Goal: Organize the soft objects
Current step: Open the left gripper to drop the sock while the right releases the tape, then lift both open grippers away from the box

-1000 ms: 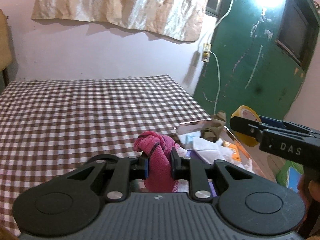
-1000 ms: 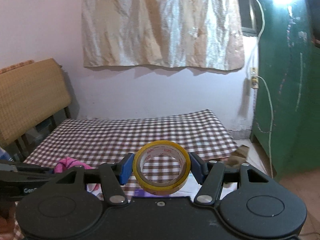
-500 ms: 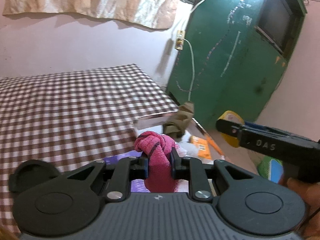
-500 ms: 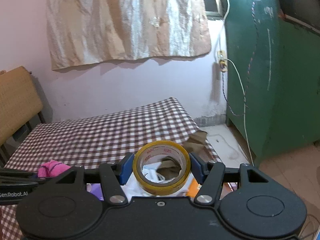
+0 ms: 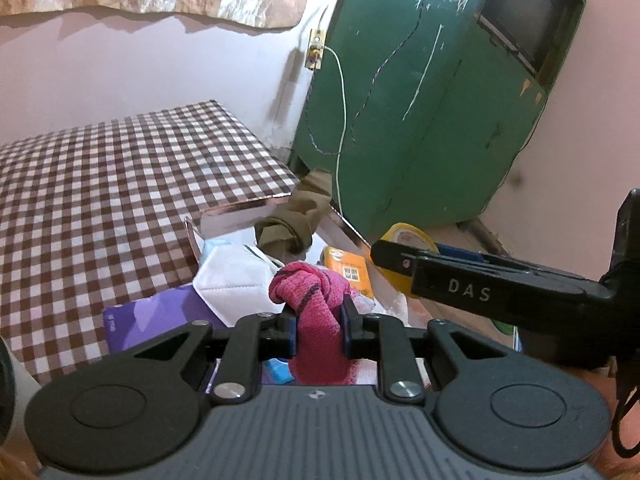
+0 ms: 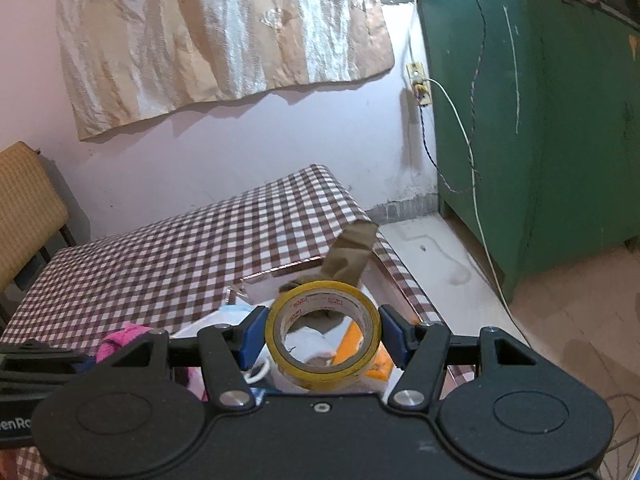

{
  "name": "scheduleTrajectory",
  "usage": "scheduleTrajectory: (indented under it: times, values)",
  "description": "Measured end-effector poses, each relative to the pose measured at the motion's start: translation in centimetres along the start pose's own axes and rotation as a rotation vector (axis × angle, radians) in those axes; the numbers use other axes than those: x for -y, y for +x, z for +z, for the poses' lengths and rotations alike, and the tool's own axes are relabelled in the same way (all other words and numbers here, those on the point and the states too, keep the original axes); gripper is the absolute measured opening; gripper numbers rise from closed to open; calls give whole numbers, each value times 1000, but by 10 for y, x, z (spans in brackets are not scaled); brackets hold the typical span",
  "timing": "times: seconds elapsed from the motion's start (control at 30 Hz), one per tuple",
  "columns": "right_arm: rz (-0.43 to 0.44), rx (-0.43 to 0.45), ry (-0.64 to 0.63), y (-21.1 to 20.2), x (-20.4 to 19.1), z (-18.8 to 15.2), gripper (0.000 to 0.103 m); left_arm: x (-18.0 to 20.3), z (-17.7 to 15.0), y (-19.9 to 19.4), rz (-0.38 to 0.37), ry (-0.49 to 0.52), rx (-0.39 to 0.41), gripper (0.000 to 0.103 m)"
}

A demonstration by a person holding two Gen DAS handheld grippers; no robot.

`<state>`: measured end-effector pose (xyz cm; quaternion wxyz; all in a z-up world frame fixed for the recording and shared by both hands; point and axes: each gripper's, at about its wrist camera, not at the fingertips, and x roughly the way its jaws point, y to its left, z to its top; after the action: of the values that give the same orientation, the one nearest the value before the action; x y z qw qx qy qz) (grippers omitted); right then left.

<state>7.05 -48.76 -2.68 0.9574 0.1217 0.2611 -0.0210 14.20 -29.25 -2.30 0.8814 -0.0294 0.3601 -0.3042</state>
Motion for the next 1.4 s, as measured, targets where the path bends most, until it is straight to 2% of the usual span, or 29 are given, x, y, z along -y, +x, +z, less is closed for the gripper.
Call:
scheduleTrajectory:
  times: [0.2,0.43,0.47,0.5,0.53,0.6,0.83,0.97,1.1,1.2,1.3,1.37,1.4]
  values:
    - [9,-3,56,4,11,-8,78,0,-4,9,4,1,-15,22]
    - [-31,76,27,-29,9,-8,79,12,0,26,-14,18,-5,24]
    - [-35,85,23,-33,9,-8,80,14,2,28,-19,20,7,29]
    - [-38,97,23,-38,10,-8,81,16,4,30,-21,23,24,40]
    - [-43,109,25,-44,10,-8,83,17,5,30,-18,26,39,46]
    - [-56,128,27,-52,10,-7,83,17,7,33,-9,28,53,71]
    - [-69,143,-9,-73,5,-10,89,11,4,9,52,10,83,88]
    - [-63,116,-49,-80,-2,-14,90,17,-1,-18,135,14,95,103]
    - [-51,95,-107,-91,-9,-20,91,23,-15,-48,196,-13,122,103]
    - [-39,64,-136,-95,-11,-23,91,28,-28,-57,229,-27,96,103]
    - [-35,32,-155,-96,-12,-29,91,37,-45,-62,274,3,94,103]
    - [-38,10,-158,-95,-11,-33,91,40,-55,-60,303,10,60,103]
    - [-43,1,-158,-95,-11,-35,91,39,-59,-57,292,4,40,103]
